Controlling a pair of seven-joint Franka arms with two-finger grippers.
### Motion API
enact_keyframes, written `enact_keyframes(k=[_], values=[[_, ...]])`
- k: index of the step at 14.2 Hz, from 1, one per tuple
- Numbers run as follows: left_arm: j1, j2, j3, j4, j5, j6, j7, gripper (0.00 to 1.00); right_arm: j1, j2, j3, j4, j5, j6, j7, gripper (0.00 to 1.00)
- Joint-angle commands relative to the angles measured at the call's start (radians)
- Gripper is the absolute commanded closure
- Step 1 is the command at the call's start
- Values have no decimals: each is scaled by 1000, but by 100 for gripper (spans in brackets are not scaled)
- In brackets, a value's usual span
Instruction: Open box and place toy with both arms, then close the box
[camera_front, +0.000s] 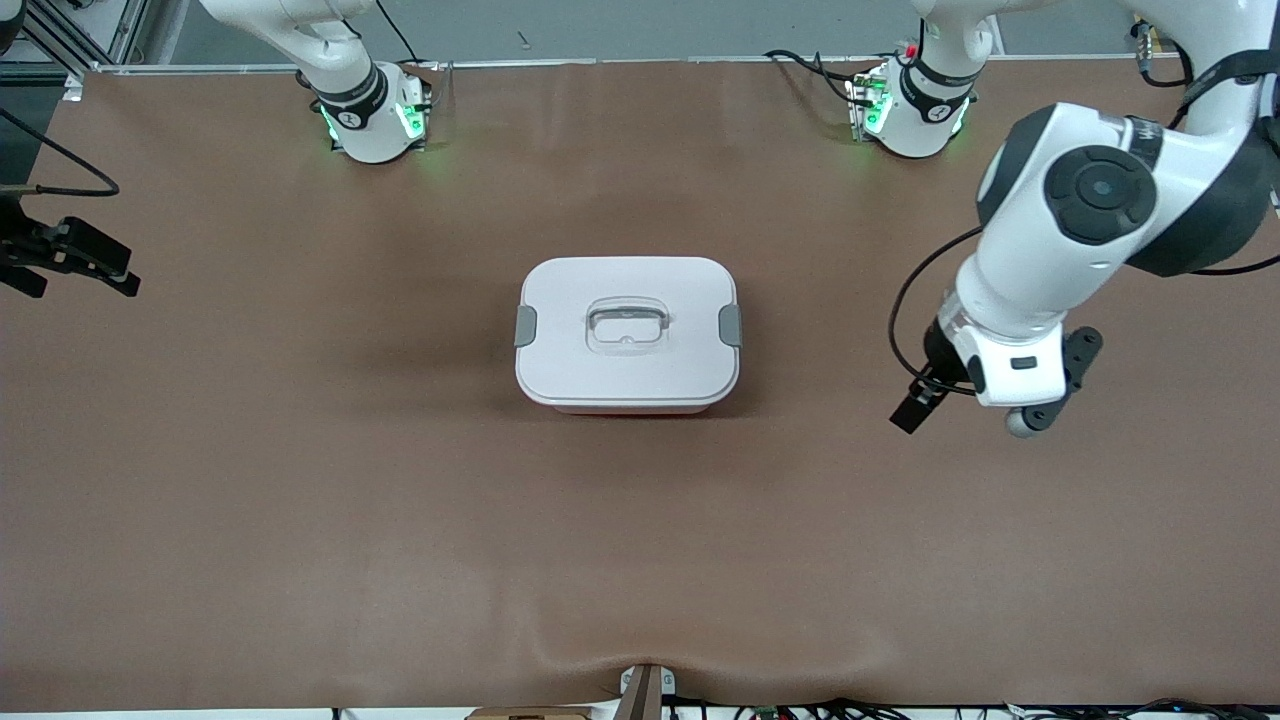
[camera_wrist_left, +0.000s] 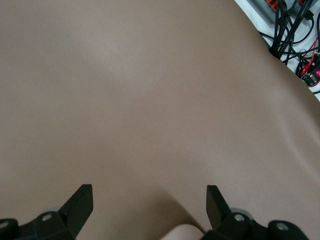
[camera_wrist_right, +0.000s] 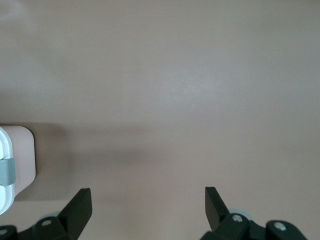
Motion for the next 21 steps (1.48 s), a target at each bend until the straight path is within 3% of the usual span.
enact_keyframes(k=[1, 6, 12, 13, 16, 19, 21], values=[[55, -7, -6, 19, -21, -18, 160, 0, 5, -2, -2, 9, -6, -2, -1, 0], [136, -6, -9, 56, -21, -79, 454, 0, 5, -2, 0, 9, -5, -2, -1, 0], [156, -50, 10, 102, -56, -188, 766, 0, 7, -2, 0, 9, -5, -2, -1, 0], [124, -87, 87, 99, -86, -188, 836, 0, 7, -2, 0, 9, -3, -2, -1, 0], [-115, -165, 405, 90, -167, -251, 987, 0, 5, -3, 0, 17, -6, -3, -1, 0], [-146, -229, 455, 49, -199, -280, 1056, 0, -2, -3, -2, 17, -10, -9, -2, 0], [-163, -308, 473, -41, -199, -271, 1079, 0, -6, -3, -3, 17, -10, -15, -2, 0]])
